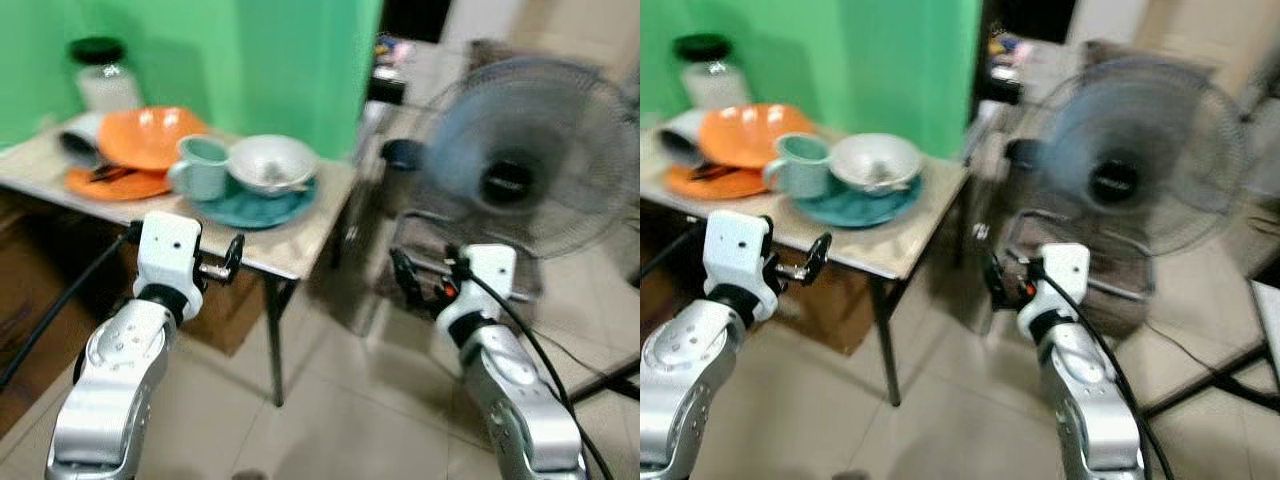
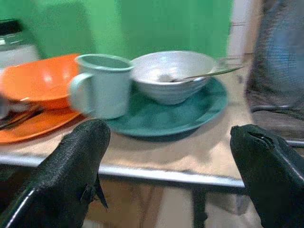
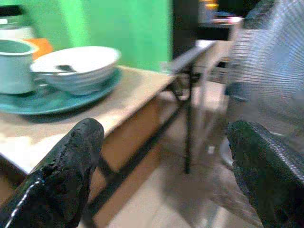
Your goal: Setting the table
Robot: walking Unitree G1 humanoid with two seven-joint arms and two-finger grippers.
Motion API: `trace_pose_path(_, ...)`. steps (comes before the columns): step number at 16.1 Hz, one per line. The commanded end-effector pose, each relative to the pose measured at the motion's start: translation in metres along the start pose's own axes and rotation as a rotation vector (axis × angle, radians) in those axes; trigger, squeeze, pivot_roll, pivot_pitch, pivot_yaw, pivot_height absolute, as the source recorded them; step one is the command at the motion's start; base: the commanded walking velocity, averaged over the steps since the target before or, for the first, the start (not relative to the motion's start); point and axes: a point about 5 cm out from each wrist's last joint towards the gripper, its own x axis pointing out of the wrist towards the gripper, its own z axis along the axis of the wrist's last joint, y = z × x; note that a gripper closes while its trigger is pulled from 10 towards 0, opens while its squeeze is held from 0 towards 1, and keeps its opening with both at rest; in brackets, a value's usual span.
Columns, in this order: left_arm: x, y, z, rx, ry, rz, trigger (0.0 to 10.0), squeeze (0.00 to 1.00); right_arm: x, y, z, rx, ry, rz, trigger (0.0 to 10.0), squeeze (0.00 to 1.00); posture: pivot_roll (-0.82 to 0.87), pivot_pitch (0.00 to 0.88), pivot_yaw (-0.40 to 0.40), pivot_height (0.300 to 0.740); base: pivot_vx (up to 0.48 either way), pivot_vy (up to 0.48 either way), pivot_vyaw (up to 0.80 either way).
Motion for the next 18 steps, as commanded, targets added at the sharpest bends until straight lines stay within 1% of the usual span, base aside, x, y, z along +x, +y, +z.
trace_pose_path(1,-0.002,-0.001,0.007,0.012,-0.022,-0.019,10.0,0.00,0.004,0.002,0.002,-0.012,0.004,0.012,10.0,0.00,0.16,0.000,-0.058,0.740,0.326,0.000,0.80)
trace_pose_path(2,-0.003,0.000,0.007,0.018,-0.022,-0.022,10.0,0.00,0.007,0.004,0.003,-0.032,0.008,0.027,10.0,0.00,0.16,0.000,-0.060,0.740,0.330,0.000,0.41)
trace_pose_path(4,-0.005,0.000,0.008,0.030,-0.023,-0.034,10.0,0.00,0.011,0.008,0.004,-0.020,0.019,0.036,10.0,0.00,0.16,0.000,-0.060,0.740,0.328,0.000,0.00)
trace_pose_path(6,-0.005,-0.002,0.010,0.045,-0.029,-0.061,10.0,0.00,0.014,0.011,0.008,-0.010,0.006,0.045,10.0,0.00,0.16,0.000,-0.056,0.740,0.334,0.000,0.00)
trace_pose_path(8,-0.005,-0.003,0.012,0.047,-0.033,-0.079,10.0,0.00,0.017,0.016,0.010,-0.066,-0.006,0.070,10.0,0.00,0.15,0.000,-0.051,0.740,0.338,0.000,0.00)
trace_pose_path(12,-0.006,-0.001,0.014,0.056,-0.036,-0.088,10.0,0.00,0.019,0.024,0.021,-0.023,-0.064,0.087,10.0,0.00,0.17,0.000,-0.049,0.740,0.343,0.000,0.80)
trace_pose_path(14,-0.007,0.001,0.016,0.069,-0.037,-0.094,10.0,0.00,0.018,0.025,0.029,0.025,-0.096,0.078,10.0,0.00,0.17,0.000,-0.038,0.740,0.343,0.000,0.00)
trace_pose_path(15,-0.008,0.002,0.016,0.072,-0.037,-0.095,10.0,0.00,0.018,0.025,0.030,0.021,-0.100,0.075,10.0,0.00,0.17,0.000,-0.038,0.740,0.341,0.000,0.00)
trace_pose_path(16,-0.008,0.003,0.015,0.083,-0.031,-0.102,10.0,0.00,0.019,0.025,0.034,-0.006,-0.105,0.071,10.0,0.00,0.18,0.000,-0.030,0.740,0.341,0.000,0.00)
trace_pose_path(18,-0.009,0.003,0.017,0.090,-0.034,-0.117,10.0,0.00,0.022,0.023,0.044,-0.024,-0.107,0.060,10.0,0.00,0.18,0.000,-0.029,0.740,0.341,0.000,0.00)
